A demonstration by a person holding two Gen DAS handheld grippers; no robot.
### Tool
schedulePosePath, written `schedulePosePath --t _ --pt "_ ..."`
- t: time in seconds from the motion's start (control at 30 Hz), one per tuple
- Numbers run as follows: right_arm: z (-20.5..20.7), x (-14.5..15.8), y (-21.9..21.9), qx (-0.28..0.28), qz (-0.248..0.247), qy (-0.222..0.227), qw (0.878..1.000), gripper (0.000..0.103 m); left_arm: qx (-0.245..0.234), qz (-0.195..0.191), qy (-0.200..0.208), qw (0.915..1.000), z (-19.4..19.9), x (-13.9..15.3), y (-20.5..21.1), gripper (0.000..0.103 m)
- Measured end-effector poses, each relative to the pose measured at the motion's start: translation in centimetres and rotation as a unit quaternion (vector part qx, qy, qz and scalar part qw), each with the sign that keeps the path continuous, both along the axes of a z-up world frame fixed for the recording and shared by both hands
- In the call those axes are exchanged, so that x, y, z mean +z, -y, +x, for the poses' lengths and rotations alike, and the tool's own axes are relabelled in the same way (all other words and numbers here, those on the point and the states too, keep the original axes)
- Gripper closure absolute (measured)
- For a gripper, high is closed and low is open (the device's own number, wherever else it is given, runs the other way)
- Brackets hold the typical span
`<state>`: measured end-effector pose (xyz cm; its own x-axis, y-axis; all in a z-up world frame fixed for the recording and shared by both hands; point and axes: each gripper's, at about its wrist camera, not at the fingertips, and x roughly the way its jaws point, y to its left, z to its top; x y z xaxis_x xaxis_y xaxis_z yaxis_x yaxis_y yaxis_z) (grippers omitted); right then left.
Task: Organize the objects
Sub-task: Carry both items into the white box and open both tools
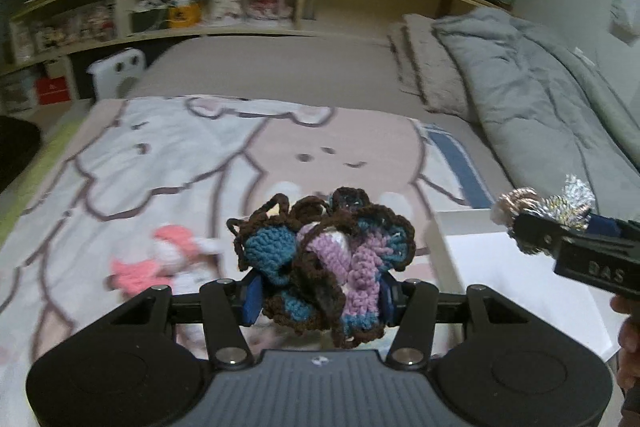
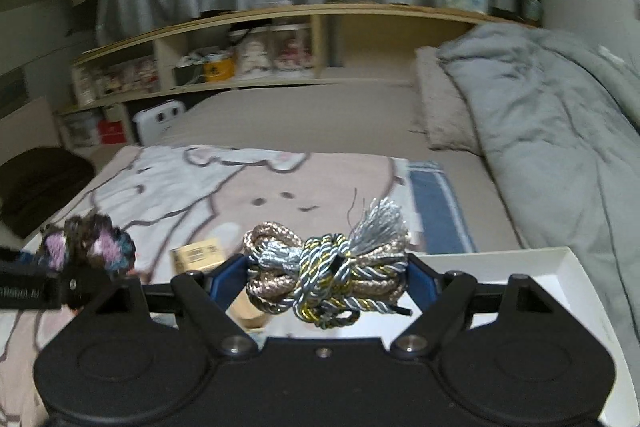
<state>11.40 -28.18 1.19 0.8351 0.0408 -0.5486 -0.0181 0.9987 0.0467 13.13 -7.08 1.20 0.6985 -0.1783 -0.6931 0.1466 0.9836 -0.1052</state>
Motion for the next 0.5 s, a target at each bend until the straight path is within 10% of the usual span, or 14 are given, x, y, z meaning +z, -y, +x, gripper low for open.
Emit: schedulePosePath --t 0.5 --pt "2.3 -3.0 9.2 -0.116 -0.002 -0.041 0.992 0.019 -0.100 -0.008 -0.015 0.9948 4.8 -2.6 12.8 0.049"
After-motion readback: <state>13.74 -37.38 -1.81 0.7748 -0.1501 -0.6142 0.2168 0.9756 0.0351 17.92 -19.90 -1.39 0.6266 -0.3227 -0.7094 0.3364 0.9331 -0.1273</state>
